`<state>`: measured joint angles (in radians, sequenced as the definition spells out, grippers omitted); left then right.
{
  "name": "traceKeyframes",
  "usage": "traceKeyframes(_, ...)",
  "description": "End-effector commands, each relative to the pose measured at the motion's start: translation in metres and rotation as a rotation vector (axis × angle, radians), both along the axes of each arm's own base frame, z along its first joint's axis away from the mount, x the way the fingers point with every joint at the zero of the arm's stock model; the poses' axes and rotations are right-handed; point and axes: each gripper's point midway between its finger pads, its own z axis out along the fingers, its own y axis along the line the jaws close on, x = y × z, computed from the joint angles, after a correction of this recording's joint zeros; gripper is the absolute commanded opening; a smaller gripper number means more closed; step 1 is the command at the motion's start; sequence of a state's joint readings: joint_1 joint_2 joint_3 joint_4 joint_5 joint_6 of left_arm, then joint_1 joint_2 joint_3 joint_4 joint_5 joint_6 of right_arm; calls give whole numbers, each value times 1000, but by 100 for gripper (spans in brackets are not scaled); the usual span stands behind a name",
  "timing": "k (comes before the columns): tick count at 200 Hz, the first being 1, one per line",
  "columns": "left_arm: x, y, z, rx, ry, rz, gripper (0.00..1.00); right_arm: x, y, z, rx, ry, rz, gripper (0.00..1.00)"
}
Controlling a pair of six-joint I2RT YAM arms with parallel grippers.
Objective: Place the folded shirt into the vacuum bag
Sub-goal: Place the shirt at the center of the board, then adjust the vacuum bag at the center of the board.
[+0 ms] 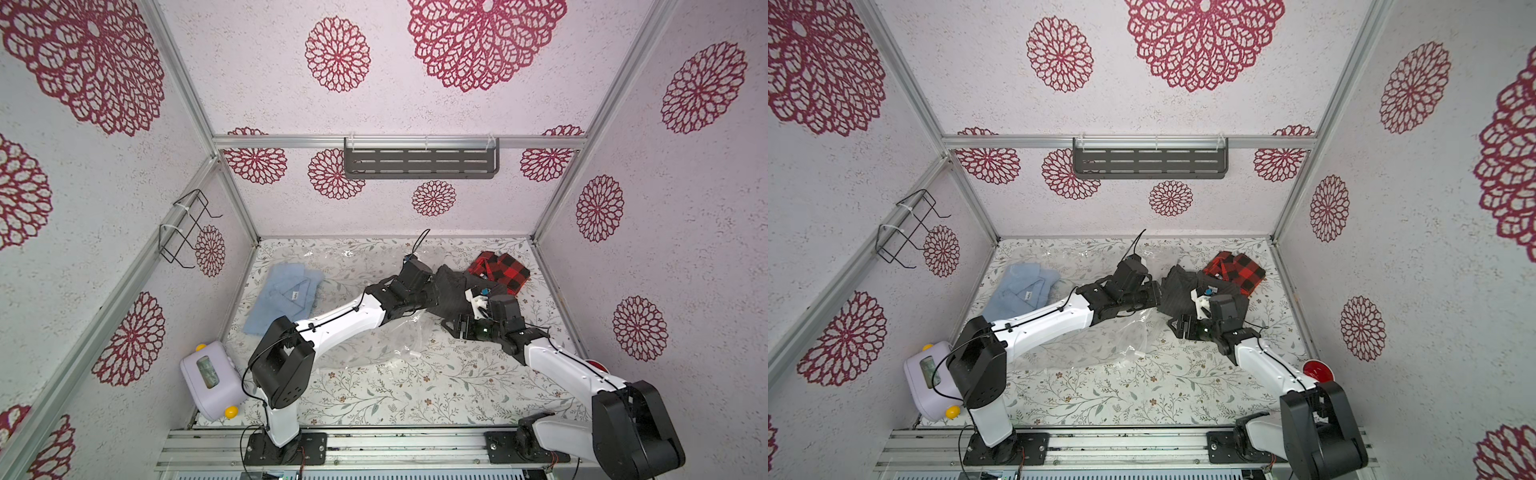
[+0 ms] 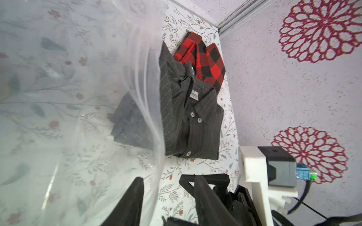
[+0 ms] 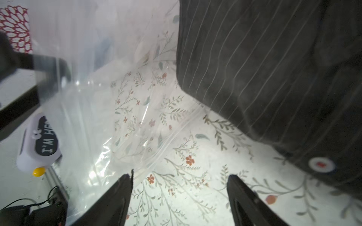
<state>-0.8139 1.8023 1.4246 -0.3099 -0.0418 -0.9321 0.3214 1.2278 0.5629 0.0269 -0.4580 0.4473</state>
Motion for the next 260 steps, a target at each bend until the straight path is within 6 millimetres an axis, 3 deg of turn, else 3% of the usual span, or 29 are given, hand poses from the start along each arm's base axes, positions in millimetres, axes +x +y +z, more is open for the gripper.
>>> traceKeyframes(1, 7, 44, 22, 54, -60, 77, 53, -8, 17, 7, 121, 14, 10, 84)
traceKeyframes(44, 19, 147, 12, 147, -60, 269, 58, -11, 32, -3, 202, 66, -20, 88)
traceKeyframes(82, 27, 248, -39, 235, 39, 456, 60, -7, 44, -14, 235, 108, -47, 83)
traceKeyframes(124, 27, 322, -99, 261, 172, 587, 60, -4, 61, -25, 260, 149, -41, 75)
traceKeyframes(164, 22, 366, -130, 265, 244, 665, 60, 0, 76, -27, 256, 160, -24, 72)
traceKeyframes(205, 16, 382, -151, 247, 288, 695, 60, 0, 81, -34, 244, 169, -33, 60)
traceKeyframes(247, 14, 390, -167, 239, 335, 706, 59, 0, 73, -42, 189, 166, -61, 16)
traceKeyframes(260, 13, 393, -168, 231, 340, 719, 59, 0, 65, -46, 144, 156, -77, 7)
